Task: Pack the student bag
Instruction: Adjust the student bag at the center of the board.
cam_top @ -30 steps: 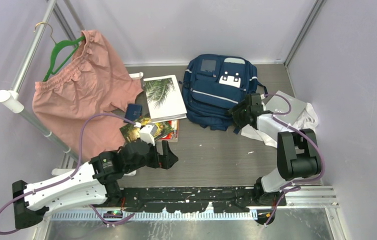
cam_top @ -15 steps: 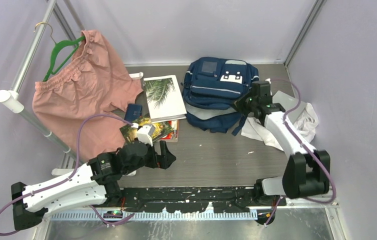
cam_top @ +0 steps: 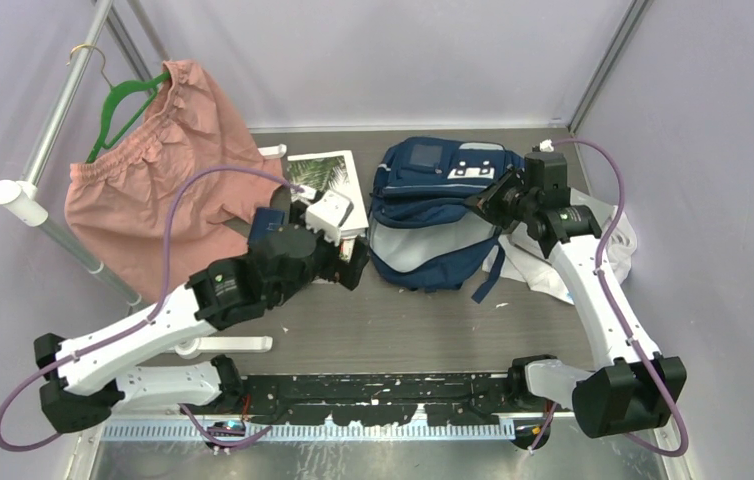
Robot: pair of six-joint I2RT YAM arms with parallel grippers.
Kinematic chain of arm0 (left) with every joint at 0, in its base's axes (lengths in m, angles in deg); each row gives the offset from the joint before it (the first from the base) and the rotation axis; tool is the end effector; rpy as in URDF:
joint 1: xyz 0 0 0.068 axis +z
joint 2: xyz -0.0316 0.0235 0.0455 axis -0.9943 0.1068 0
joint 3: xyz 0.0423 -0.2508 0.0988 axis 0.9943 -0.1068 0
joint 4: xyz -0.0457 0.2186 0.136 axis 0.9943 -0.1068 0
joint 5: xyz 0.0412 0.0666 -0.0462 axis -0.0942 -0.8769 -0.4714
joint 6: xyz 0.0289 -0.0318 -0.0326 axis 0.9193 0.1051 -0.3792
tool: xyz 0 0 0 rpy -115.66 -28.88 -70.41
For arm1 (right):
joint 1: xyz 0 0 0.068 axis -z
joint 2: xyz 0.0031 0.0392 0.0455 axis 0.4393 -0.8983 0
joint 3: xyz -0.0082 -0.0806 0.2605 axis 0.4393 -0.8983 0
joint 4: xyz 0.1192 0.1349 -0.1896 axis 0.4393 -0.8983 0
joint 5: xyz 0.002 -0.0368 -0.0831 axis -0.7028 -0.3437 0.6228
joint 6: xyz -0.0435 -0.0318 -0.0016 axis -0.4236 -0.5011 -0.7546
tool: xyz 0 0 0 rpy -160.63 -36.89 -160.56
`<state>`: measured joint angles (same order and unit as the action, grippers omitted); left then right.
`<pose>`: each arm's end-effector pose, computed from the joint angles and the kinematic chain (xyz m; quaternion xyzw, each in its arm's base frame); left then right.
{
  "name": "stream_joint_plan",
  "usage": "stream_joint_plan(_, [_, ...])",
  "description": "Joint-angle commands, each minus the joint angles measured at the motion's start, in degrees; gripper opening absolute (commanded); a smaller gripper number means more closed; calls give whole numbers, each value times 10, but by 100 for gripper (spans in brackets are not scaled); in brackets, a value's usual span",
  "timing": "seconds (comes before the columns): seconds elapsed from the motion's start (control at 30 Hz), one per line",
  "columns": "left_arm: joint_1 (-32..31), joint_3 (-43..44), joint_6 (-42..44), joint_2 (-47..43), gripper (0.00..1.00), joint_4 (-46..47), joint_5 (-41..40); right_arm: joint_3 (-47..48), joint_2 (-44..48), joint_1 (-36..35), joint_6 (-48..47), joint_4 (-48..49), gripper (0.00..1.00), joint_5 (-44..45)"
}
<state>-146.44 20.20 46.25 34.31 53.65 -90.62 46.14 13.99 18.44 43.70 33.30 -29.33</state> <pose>0.1110 -0.1798 0.3729 0.2056 0.7927 -0.1976 0.5388 0.2482 0.0418 0.3434 0.2599 0.8434 0.3129 0.3509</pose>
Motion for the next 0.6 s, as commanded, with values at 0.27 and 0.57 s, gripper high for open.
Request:
stream_joint_plan(0.27, [30,120,199,136,91,9,154,76,62,22,-71,-48,1,-22])
stream_joint_plan(0.57, [29,79,281,176,91,138,194,33,76,23,-52,-28,1,-59])
